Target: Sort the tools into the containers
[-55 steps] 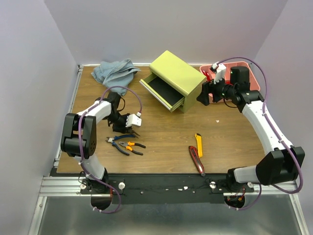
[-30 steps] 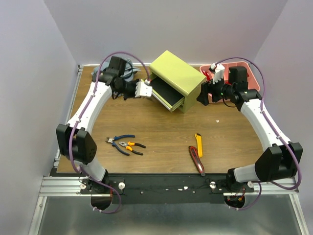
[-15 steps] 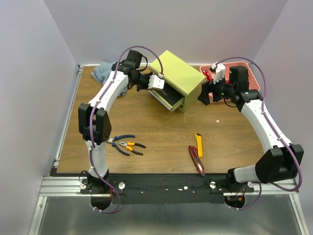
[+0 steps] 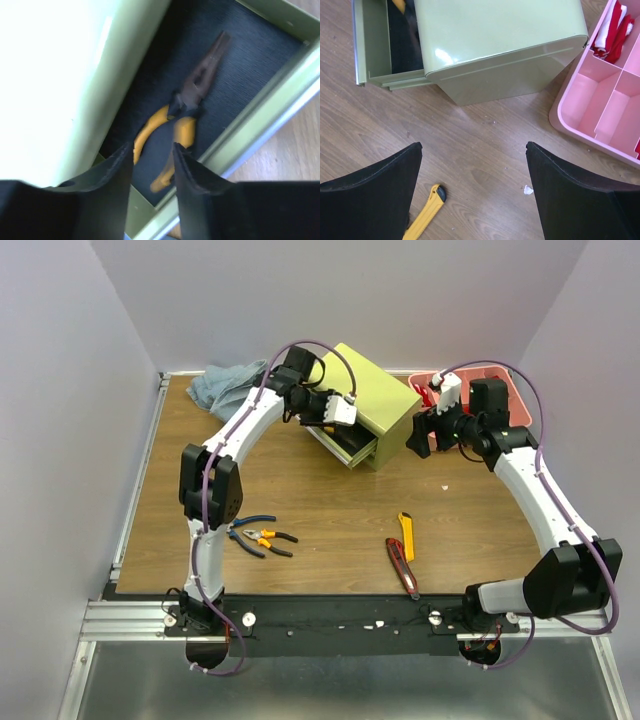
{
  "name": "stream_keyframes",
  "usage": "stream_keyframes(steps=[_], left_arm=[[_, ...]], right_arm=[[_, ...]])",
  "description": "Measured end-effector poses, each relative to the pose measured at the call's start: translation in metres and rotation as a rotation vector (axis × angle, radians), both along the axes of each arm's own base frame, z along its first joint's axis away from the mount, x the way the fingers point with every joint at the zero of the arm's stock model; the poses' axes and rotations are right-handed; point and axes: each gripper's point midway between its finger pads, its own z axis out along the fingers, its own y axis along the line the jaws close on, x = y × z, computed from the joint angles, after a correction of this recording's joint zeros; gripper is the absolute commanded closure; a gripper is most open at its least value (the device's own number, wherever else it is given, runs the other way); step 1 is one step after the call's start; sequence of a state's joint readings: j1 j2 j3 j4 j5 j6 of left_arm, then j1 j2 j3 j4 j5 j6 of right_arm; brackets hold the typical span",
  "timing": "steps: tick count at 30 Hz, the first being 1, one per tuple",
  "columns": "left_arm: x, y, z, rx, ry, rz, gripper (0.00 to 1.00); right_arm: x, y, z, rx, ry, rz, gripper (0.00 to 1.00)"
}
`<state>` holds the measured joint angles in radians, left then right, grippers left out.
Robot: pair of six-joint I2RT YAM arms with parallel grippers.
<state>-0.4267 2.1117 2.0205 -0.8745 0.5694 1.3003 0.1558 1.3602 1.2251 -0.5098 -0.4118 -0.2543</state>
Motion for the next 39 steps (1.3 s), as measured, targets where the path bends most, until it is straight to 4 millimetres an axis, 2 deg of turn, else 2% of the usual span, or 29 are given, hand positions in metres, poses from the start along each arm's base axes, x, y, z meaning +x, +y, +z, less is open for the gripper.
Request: stream_keyframes(steps=[4,8,12,14,17,18,20,24,25,26,29,31,39], left_arm=[[0.005,-0.005,0.004,-0.033,-0.045,0.043,0.45],[-0.006,0.005,0.009,-0.05,-0.063,0.099,0.41],[-0.024,0.023,0.046,-0.114,-0.106,0.187,0.42],[-0.046,0.04,0.074,-0.146,-0.129,0.211,0.43],[-0.075,0.063,0.093,-0.15,-0.136,0.223,0.45],[-0.088,0.072,0.089,-0.133,-0.12,0.221,0.45],[-0.111,0.088,0.07,-0.09,-0.062,0.226,0.45],[-0.168,0.115,-0.022,0.041,0.169,0.24,0.46],[-0.191,0.125,-0.057,0.09,0.254,0.245,0.46],[-0.206,0.132,-0.079,0.122,0.301,0.25,0.46],[-0.241,0.15,-0.124,0.202,0.402,0.265,0.47],[-0.246,0.153,-0.13,0.215,0.412,0.269,0.48],[-0.221,0.148,-0.131,0.19,0.348,0.297,0.5]], right_arm=[[0.0,0.0,0.0,-0.002,-0.001,0.0,0.07],[0.0,-0.001,0.0,-0.002,-0.001,-0.001,0.07],[0.0,-0.001,0.0,-0.002,-0.001,-0.001,0.07],[0.0,-0.001,0.0,-0.002,-0.001,-0.001,0.07],[0.0,-0.001,0.0,-0.002,-0.001,-0.001,0.07],[0.0,-0.001,0.0,-0.001,-0.001,-0.002,0.07],[0.0,-0.001,0.0,-0.001,0.0,-0.002,0.07],[0.0,0.0,-0.001,-0.001,0.001,-0.001,0.07],[0.0,0.0,-0.001,0.001,0.004,-0.001,0.07],[0.0,0.0,-0.002,0.002,0.005,-0.001,0.07],[0.0,0.001,-0.003,0.004,0.009,0.001,0.07],[0.0,0.001,-0.003,0.004,0.009,0.002,0.07],[0.0,0.001,-0.003,0.006,0.01,0.003,0.07]])
